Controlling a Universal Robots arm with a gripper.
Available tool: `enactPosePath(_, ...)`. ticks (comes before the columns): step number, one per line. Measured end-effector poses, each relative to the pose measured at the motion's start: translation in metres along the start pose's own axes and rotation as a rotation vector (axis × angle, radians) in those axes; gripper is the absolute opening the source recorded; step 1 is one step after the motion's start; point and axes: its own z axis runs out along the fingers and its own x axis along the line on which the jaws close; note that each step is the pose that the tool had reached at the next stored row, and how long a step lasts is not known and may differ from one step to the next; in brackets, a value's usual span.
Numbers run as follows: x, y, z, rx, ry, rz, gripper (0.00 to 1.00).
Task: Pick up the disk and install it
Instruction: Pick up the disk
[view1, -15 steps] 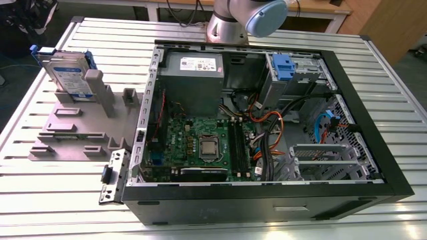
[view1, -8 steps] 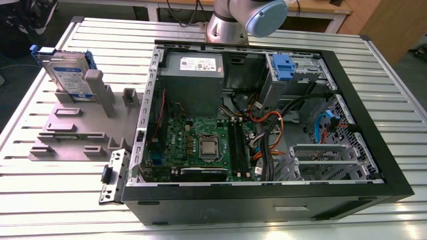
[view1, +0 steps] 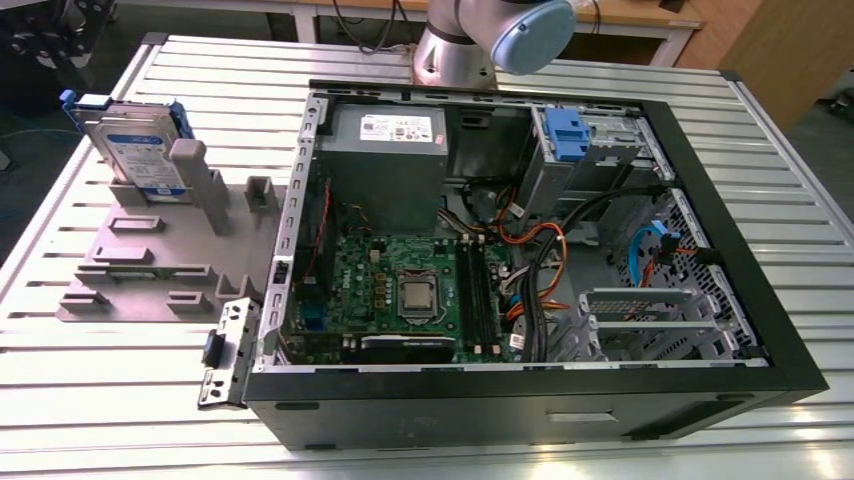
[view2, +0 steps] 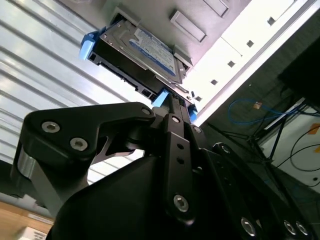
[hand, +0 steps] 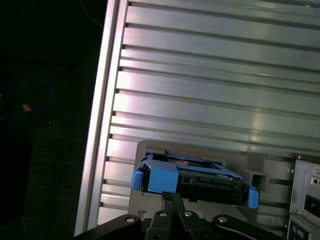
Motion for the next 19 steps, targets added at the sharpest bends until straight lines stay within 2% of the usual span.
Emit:
enactPosePath(6, 0.0, 0.0, 0.0, 0.0004, 0.0031, -0.073, 0.11)
enactPosePath(19, 0.0, 0.0, 0.0, 0.0005, 0.0034, -0.082, 0.11)
